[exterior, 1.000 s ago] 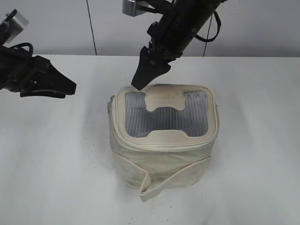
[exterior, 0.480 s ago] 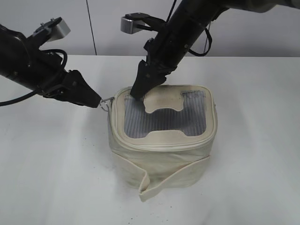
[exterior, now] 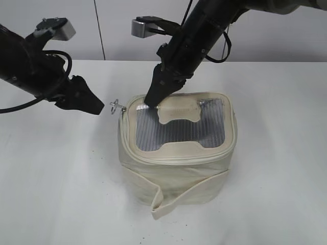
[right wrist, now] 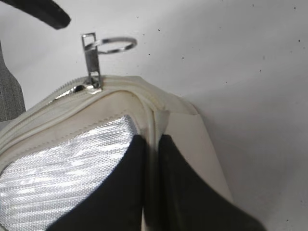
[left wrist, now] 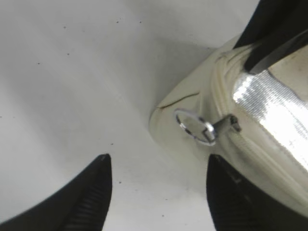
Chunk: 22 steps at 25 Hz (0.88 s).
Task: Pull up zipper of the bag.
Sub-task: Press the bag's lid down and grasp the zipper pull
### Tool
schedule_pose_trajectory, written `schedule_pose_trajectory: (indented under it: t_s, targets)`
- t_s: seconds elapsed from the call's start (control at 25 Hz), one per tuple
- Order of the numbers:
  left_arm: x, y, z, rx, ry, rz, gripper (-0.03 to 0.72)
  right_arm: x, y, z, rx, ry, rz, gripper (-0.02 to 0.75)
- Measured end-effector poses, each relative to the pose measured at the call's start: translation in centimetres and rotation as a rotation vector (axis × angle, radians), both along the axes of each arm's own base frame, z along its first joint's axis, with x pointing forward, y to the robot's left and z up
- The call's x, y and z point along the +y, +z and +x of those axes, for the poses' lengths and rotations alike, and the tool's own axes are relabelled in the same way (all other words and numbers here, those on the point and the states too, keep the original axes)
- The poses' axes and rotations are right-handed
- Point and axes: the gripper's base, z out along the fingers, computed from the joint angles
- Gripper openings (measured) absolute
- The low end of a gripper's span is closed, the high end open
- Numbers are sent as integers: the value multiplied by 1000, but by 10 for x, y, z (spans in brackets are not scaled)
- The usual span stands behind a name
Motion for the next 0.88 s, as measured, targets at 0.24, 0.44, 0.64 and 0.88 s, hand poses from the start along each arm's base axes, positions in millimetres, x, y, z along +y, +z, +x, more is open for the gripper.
schedule_pose_trajectory:
  t_s: [0.24, 0.44, 0.64, 0.88]
  targets:
    - [2, -1, 2, -134, -148, 72, 475, -1, 3, -1, -7, 4, -3, 52]
    - [1, 0, 2, -162, -180, 73, 475, -1, 3, -1, -7, 4, -3, 52]
    - [-16, 0, -3, -193, -224, 83, 502, 0, 4, -1, -4, 3, 3, 52]
    - [-35, 2, -3, -316, -243, 140, 578, 0, 4, -1, -3, 2, 3, 50]
